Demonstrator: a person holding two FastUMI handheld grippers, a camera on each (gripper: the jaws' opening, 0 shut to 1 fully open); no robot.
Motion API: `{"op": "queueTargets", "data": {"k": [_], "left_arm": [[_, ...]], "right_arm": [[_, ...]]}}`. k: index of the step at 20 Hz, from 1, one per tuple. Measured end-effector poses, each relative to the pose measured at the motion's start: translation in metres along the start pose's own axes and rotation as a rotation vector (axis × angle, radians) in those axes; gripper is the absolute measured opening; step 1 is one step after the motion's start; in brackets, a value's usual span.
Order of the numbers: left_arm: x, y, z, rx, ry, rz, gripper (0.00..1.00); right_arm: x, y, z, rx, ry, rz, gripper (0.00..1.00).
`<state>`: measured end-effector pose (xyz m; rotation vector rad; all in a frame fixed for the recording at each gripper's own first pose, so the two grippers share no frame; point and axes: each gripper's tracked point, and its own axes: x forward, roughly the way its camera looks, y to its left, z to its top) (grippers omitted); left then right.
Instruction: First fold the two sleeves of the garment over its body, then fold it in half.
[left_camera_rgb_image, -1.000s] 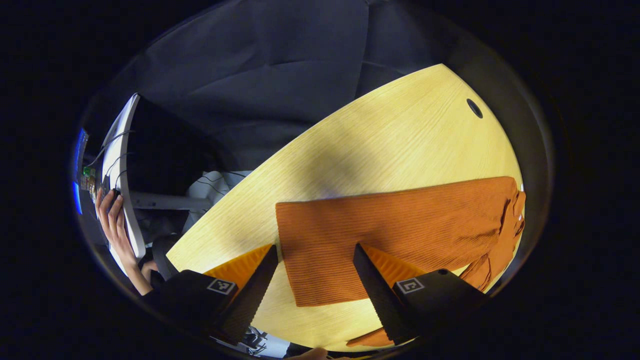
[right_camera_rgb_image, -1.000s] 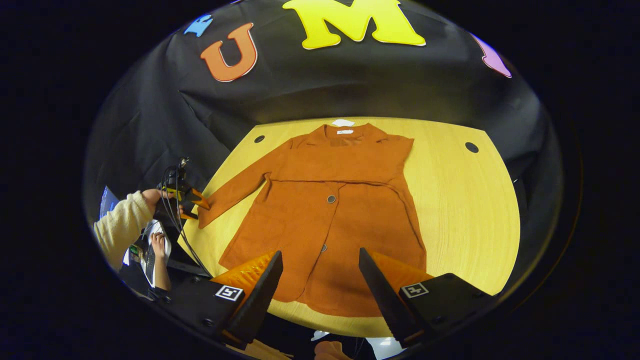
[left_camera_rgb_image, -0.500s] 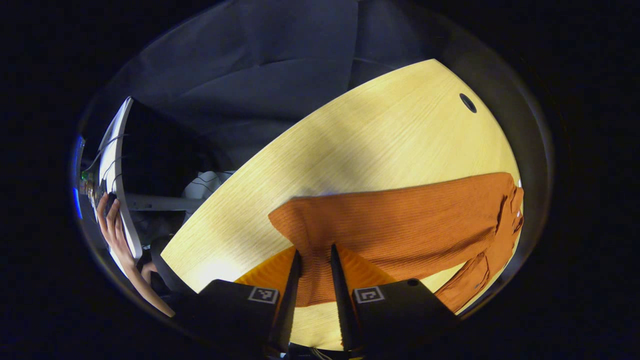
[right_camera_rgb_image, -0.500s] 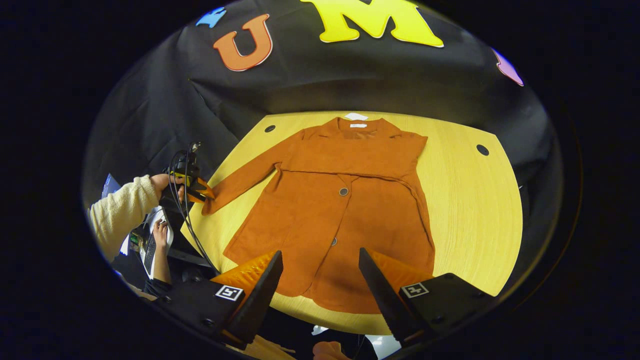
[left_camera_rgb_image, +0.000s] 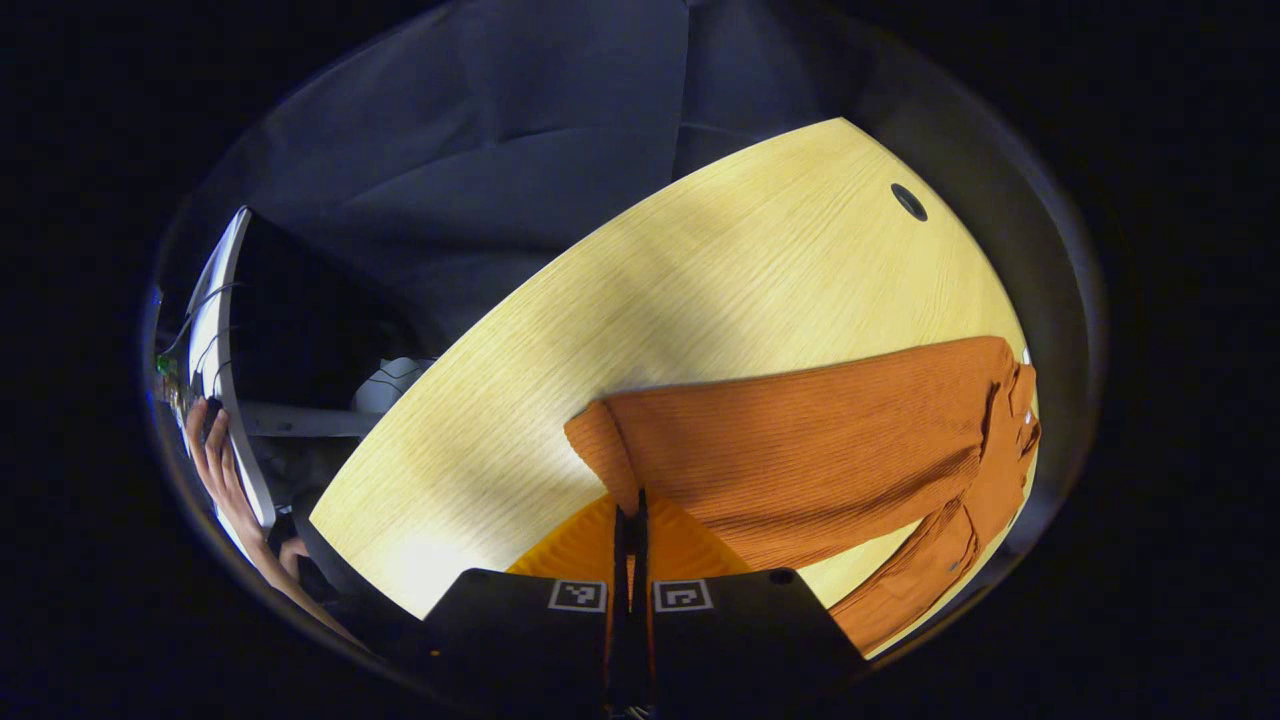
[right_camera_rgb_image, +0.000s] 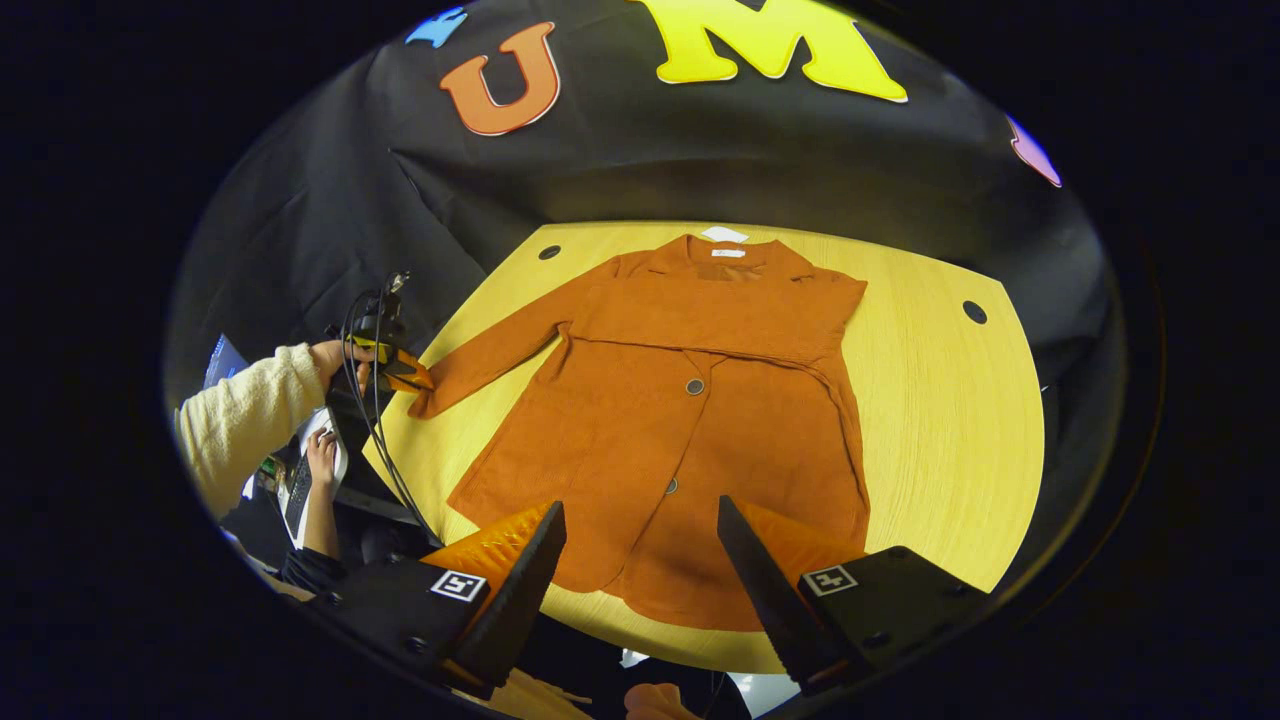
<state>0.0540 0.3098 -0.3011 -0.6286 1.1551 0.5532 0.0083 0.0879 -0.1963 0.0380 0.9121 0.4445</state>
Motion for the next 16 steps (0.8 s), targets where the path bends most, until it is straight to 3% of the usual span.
{"op": "queueTargets", "data": {"k": [9, 16], "left_arm": [[-0.048, -0.030, 0.023, 0.116, -0.121, 0.010, 0.03], [-0.115, -0.137, 0.043, 0.314, -0.266, -0.039, 0.03]], "right_arm": [[0.008, 0.001, 0.005, 0.044, 0.008, 0.067, 0.98], [0.014, -0.006, 0.011, 0.019, -0.007, 0.102, 0.99]]}}
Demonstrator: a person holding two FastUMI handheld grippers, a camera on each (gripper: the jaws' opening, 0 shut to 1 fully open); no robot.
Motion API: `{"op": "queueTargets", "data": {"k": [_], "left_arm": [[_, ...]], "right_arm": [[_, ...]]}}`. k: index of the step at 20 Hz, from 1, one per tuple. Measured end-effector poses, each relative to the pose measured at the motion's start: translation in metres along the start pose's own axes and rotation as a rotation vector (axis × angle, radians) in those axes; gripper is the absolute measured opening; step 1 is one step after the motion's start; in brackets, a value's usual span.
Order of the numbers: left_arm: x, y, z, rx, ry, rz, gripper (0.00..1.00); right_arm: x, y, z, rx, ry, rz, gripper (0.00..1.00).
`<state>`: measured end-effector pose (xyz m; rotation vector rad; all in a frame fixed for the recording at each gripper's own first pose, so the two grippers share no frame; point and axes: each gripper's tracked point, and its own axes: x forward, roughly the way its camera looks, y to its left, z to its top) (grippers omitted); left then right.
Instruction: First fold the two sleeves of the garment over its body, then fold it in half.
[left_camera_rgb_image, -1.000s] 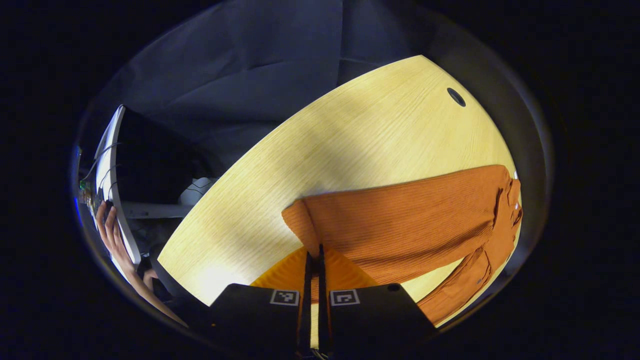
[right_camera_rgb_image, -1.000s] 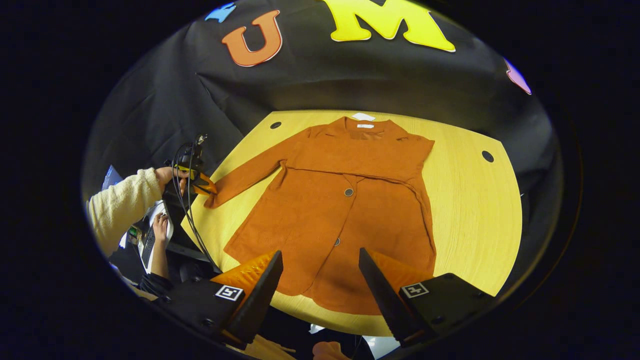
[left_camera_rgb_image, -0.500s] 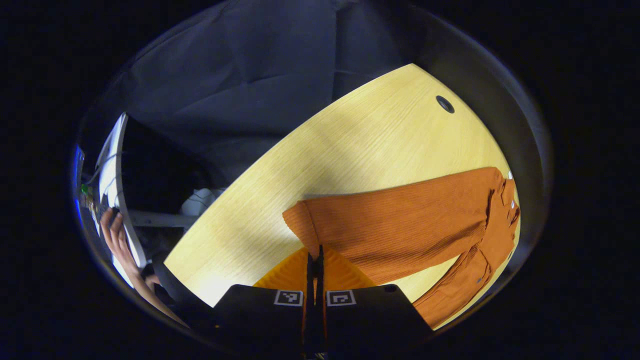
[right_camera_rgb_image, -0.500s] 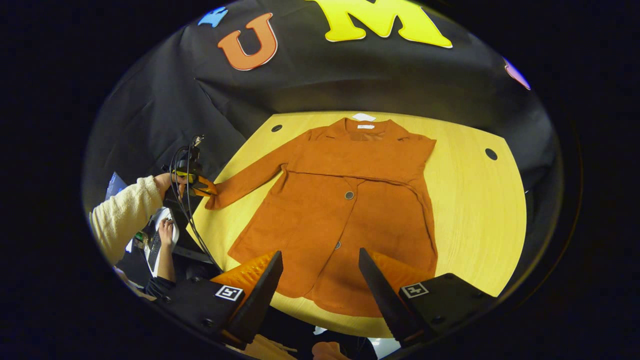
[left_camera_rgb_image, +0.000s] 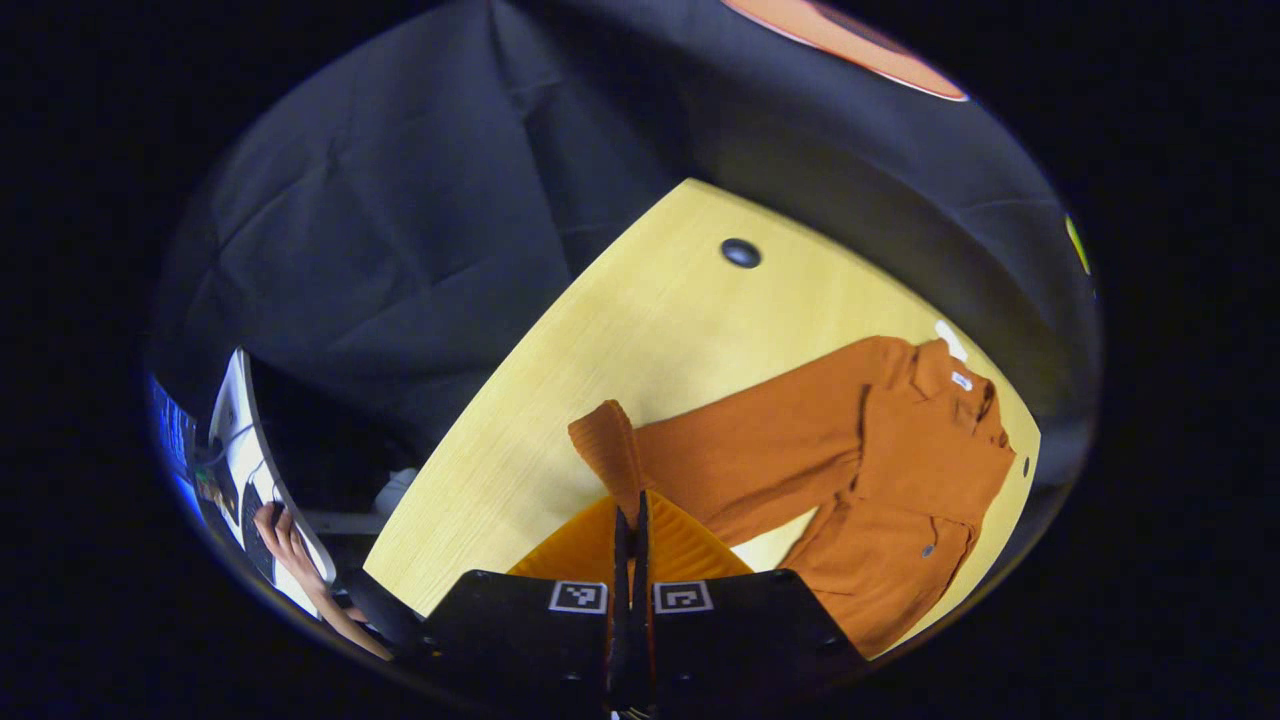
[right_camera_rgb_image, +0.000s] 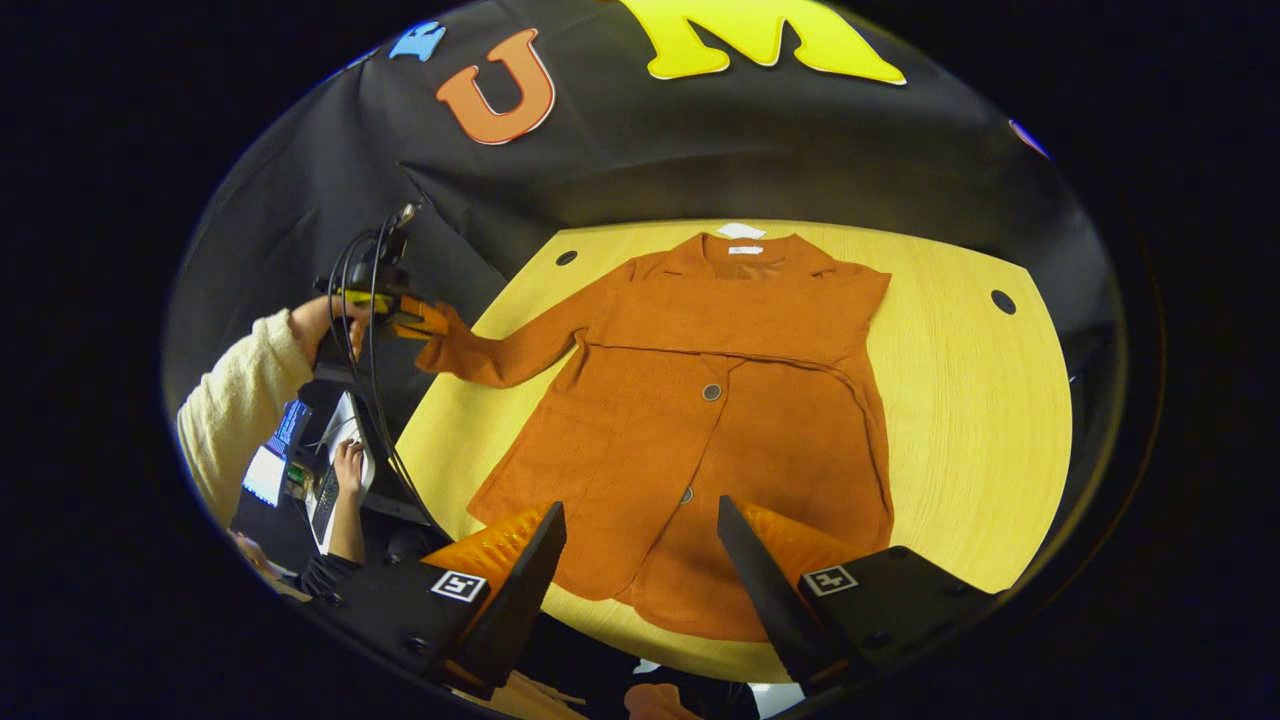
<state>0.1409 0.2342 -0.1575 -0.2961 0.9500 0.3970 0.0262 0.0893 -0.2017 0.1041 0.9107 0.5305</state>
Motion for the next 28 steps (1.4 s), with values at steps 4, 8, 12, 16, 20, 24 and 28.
{"op": "queueTargets", "data": {"k": [4, 8, 12, 16, 20, 24, 28], "left_arm": [[-0.020, -0.075, 0.029, 0.079, -0.049, -0.089, 0.03], [-0.033, -0.138, 0.050, 0.178, -0.074, -0.106, 0.03], [-0.029, -0.202, 0.051, 0.268, -0.077, -0.131, 0.03], [-0.019, -0.280, 0.029, 0.313, -0.058, -0.214, 0.03], [-0.009, -0.363, -0.006, 0.392, -0.028, -0.308, 0.03], [0.001, -0.436, -0.036, 0.437, 0.017, -0.371, 0.03], [0.014, -0.485, -0.044, 0.502, 0.026, -0.357, 0.03]], "right_arm": [[0.002, -0.011, 0.003, 0.009, -0.013, 0.011, 0.98], [0.002, -0.032, 0.003, 0.052, -0.022, 0.007, 0.99], [0.001, -0.058, 0.005, 0.113, -0.038, -0.003, 0.97], [-0.003, -0.088, 0.004, 0.148, -0.065, -0.031, 0.97], [-0.007, -0.119, -0.011, 0.194, -0.066, -0.055, 0.97], [-0.010, -0.149, -0.030, 0.248, -0.058, -0.090, 0.94], [-0.022, -0.169, -0.042, 0.297, -0.060, -0.115, 0.98]]}}
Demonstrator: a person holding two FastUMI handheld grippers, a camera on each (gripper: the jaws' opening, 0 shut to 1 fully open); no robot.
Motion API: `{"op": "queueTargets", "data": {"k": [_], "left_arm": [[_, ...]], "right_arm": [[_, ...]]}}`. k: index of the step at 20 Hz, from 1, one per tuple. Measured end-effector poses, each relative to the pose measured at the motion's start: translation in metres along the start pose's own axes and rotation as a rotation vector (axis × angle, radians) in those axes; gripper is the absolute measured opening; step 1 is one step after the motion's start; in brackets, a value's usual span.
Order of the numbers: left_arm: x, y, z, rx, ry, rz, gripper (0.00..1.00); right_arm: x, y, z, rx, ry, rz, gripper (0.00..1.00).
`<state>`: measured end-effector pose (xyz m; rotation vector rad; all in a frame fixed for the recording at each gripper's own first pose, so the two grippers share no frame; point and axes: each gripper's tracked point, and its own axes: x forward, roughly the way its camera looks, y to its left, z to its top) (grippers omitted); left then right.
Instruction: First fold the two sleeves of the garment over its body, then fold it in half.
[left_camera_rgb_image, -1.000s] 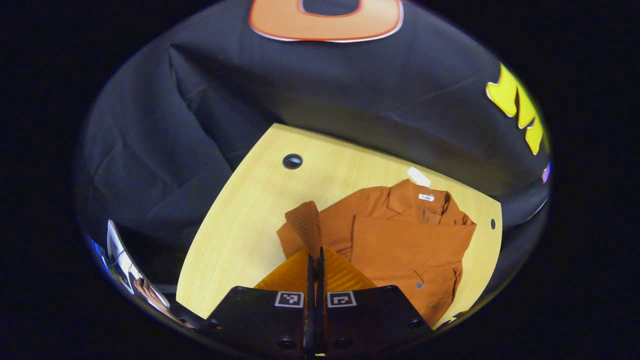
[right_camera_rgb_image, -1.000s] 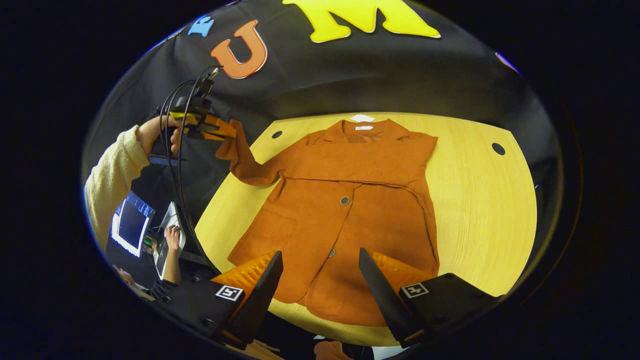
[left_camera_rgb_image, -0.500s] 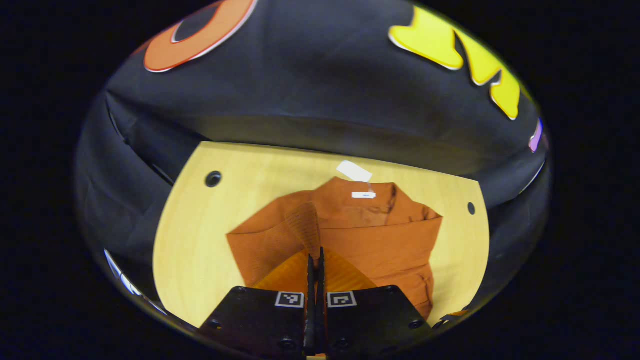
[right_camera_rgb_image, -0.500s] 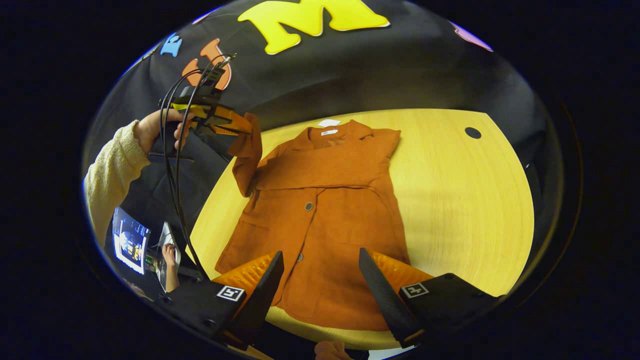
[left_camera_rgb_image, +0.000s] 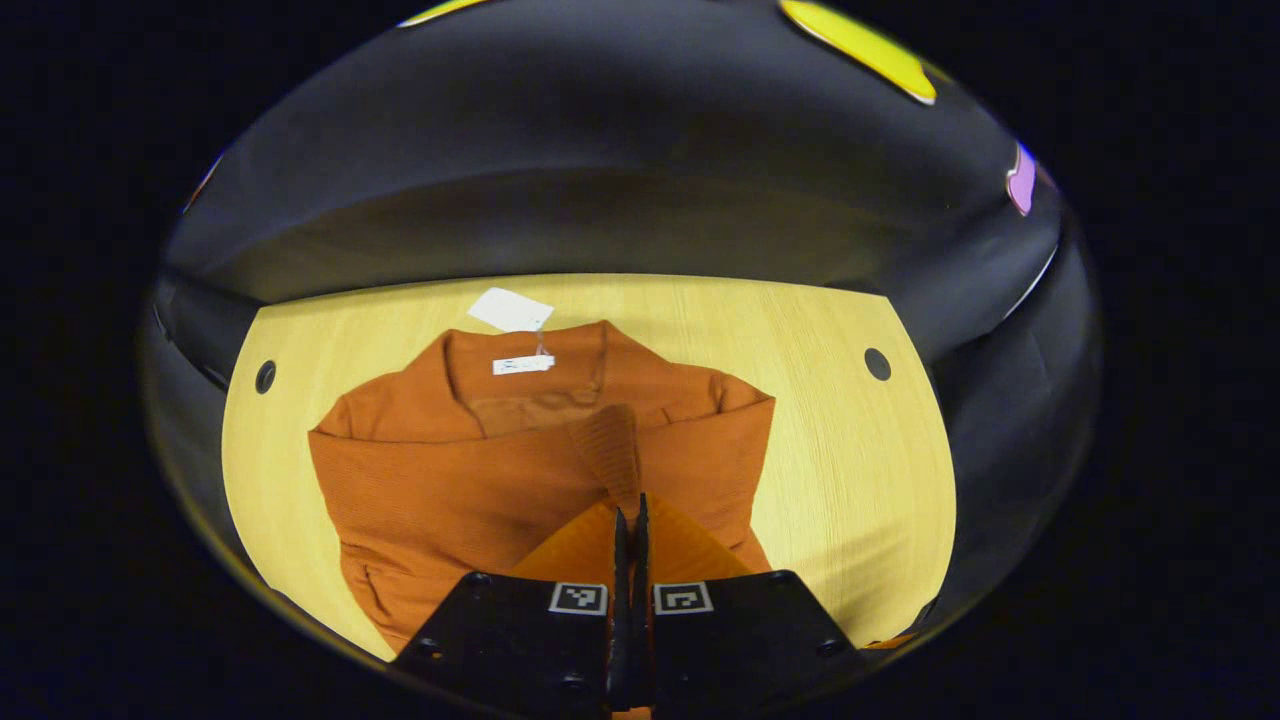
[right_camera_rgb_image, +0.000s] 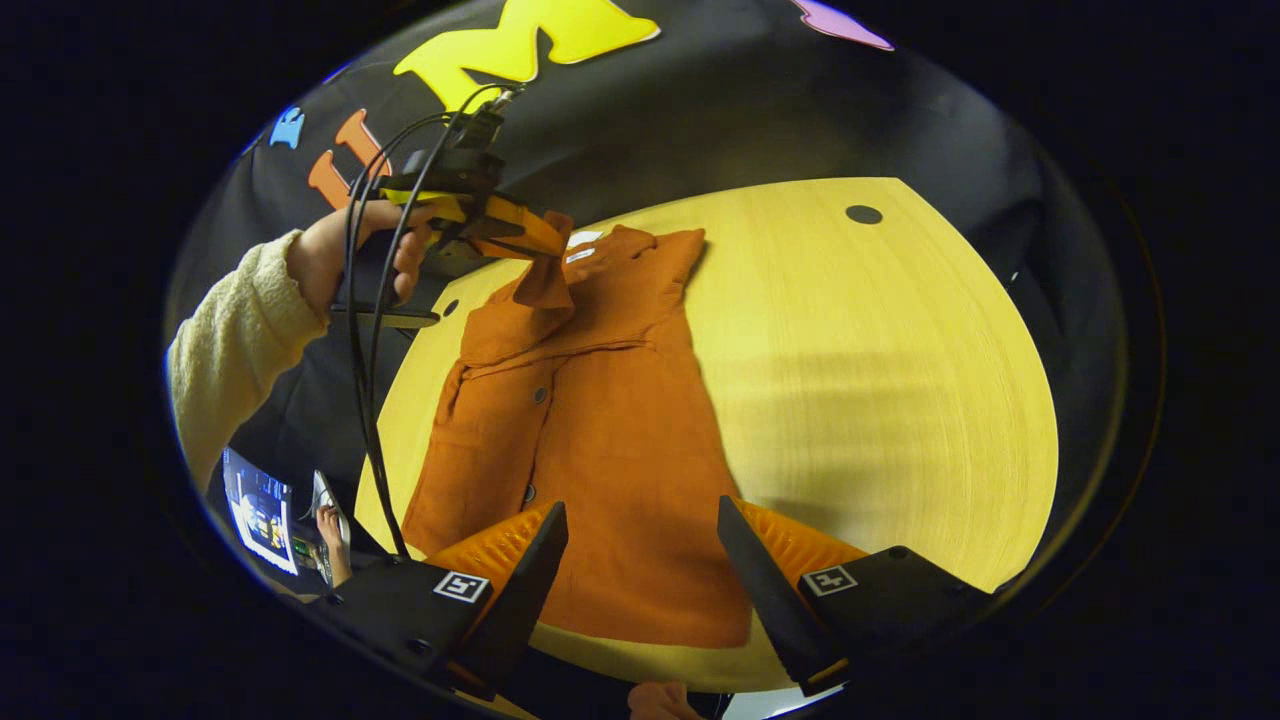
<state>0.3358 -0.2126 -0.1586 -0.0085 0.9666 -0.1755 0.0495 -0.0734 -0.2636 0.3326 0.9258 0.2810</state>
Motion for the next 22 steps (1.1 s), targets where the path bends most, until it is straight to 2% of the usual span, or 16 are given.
{"op": "queueTargets", "data": {"k": [2, 4, 7, 8, 9, 10, 11, 14, 16, 17, 19, 20, 21, 22], "left_arm": [[0.013, -0.016, 0.001, -0.017, 0.044, -0.034, 0.04], [0.019, -0.024, 0.010, -0.052, 0.056, -0.061, 0.06], [0.024, -0.030, 0.006, -0.105, 0.054, -0.095, 0.17], [0.029, -0.030, 0.005, -0.112, 0.054, -0.094, 0.17], [0.028, -0.031, 0.005, -0.119, 0.051, -0.095, 0.24], [0.027, -0.034, 0.004, -0.129, 0.044, -0.109, 0.41], [0.026, -0.039, 0.007, -0.139, 0.023, -0.128, 0.34], [0.015, -0.044, 0.003, -0.115, 0.009, -0.150, 0.45], [0.001, -0.041, 0.002, -0.100, -0.026, -0.160, 0.57], [-0.004, -0.039, -0.001, -0.102, -0.037, -0.170, 0.72], [-0.021, -0.027, -0.006, -0.122, -0.064, -0.153, 0.86], [-0.027, -0.016, -0.009, -0.130, -0.084, -0.139, 0.86], [-0.033, -0.006, -0.010, -0.137, -0.113, -0.134, 0.87], [-0.038, 0.003, -0.012, -0.136, -0.140, -0.131, 0.99]], "right_arm": [[-0.005, -0.013, -0.004, 0.010, 0.004, -0.015, 0.94], [-0.009, -0.021, -0.007, 0.018, 0.000, -0.034, 0.98], [-0.015, -0.033, -0.011, 0.027, -0.001, -0.061, 0.98], [-0.017, -0.035, -0.013, 0.029, -0.003, -0.066, 0.98], [-0.018, -0.038, -0.014, 0.032, -0.001, -0.073, 0.98], [-0.019, -0.040, -0.015, 0.038, 0.000, -0.078, 0.98], [-0.021, -0.040, -0.016, 0.042, 0.001, -0.077, 0.98], [-0.024, -0.042, -0.015, 0.038, -0.013, -0.092, 0.98], [-0.025, -0.042, -0.014, 0.038, -0.014, -0.103, 0.98], [-0.024, -0.040, -0.013, 0.036, -0.014, -0.103, 0.98], [-0.022, -0.037, -0.012, 0.024, -0.014, -0.113, 0.97], [-0.022, -0.035, -0.009, 0.016, -0.020, -0.116, 0.98], [-0.021, -0.032, -0.008, 0.008, -0.025, -0.120, 0.94], [-0.019, -0.027, -0.008, -0.003, -0.025, -0.125, 0.94]]}}
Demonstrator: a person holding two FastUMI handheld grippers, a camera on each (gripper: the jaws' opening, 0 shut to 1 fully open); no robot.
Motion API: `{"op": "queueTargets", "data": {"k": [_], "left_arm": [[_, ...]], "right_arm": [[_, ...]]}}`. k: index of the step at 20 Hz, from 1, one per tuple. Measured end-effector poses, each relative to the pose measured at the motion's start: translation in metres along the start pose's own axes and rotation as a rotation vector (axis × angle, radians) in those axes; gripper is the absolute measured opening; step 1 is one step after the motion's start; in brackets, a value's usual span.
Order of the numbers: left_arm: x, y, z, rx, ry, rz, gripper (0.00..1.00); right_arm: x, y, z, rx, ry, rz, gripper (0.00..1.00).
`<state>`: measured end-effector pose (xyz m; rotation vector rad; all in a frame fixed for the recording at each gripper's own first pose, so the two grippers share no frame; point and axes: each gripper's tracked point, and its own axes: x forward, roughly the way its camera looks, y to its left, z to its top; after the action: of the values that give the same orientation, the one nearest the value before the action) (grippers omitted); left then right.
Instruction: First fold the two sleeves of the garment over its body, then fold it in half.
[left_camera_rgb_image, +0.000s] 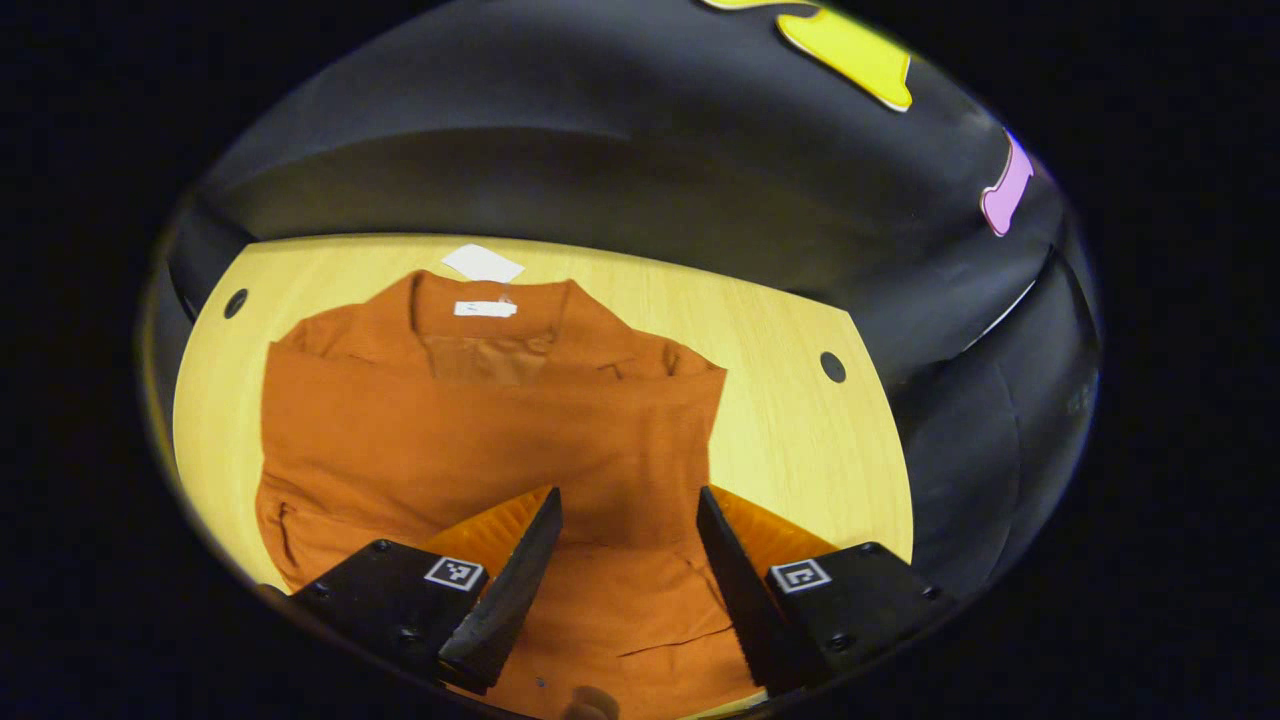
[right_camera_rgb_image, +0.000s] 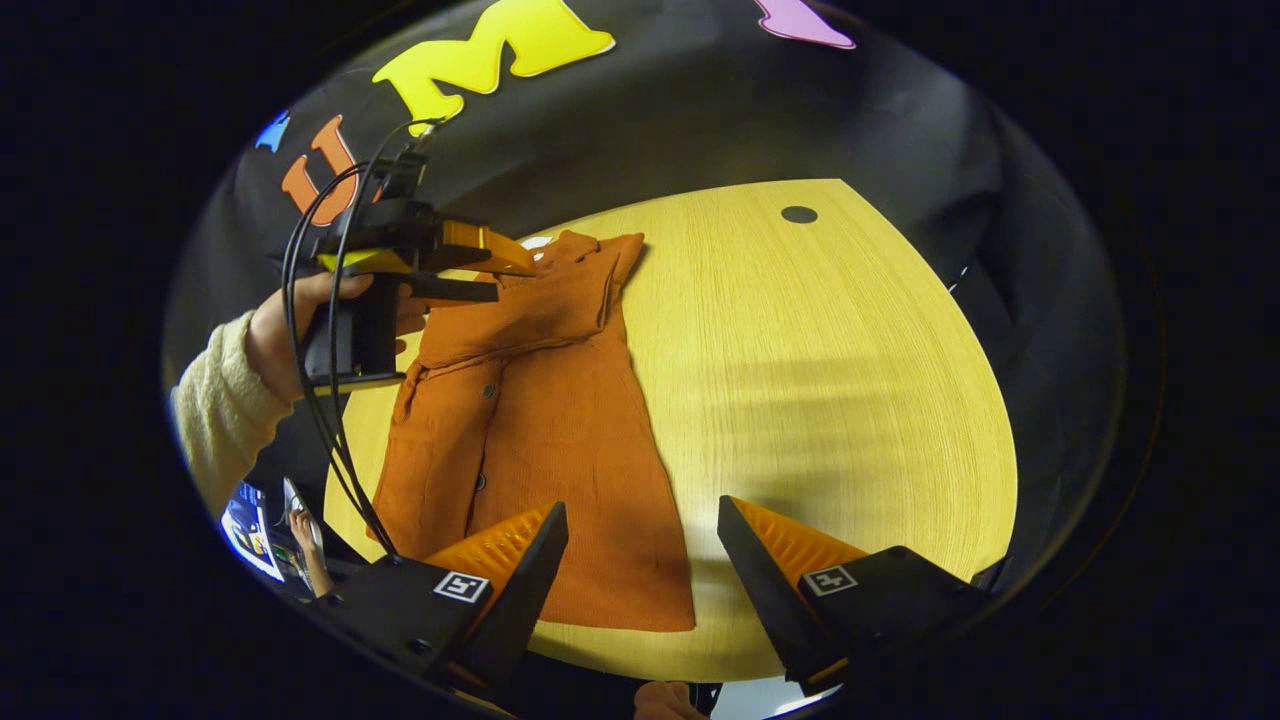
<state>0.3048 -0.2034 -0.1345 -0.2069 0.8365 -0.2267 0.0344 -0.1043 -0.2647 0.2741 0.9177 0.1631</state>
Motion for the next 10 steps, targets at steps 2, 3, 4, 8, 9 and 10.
{"op": "queueTargets", "data": {"k": [2, 3, 4, 8, 9, 10], "left_arm": [[-0.013, 0.025, -0.014, -0.004, -0.003, 0.021, 1.00], [-0.022, 0.037, -0.023, -0.016, -0.002, 0.028, 0.99], [-0.031, 0.049, -0.029, -0.026, -0.019, 0.027, 1.00], [-0.072, 0.107, -0.056, -0.050, -0.113, 0.069, 0.99], [-0.083, 0.122, -0.065, -0.042, -0.129, 0.082, 0.99], [-0.095, 0.141, -0.075, -0.033, -0.149, 0.105, 0.99]], "right_arm": [[0.003, 0.013, -0.002, -0.028, 0.006, 0.002, 0.98], [0.005, 0.020, -0.002, -0.042, 0.008, 0.003, 0.98], [0.006, 0.026, -0.004, -0.055, 0.009, 0.003, 0.97], [0.022, 0.050, -0.013, -0.096, 0.025, -0.010, 0.98], [0.027, 0.054, -0.018, -0.111, 0.036, -0.024, 0.97], [0.032, 0.057, -0.022, -0.127, 0.046, -0.035, 0.98]]}}
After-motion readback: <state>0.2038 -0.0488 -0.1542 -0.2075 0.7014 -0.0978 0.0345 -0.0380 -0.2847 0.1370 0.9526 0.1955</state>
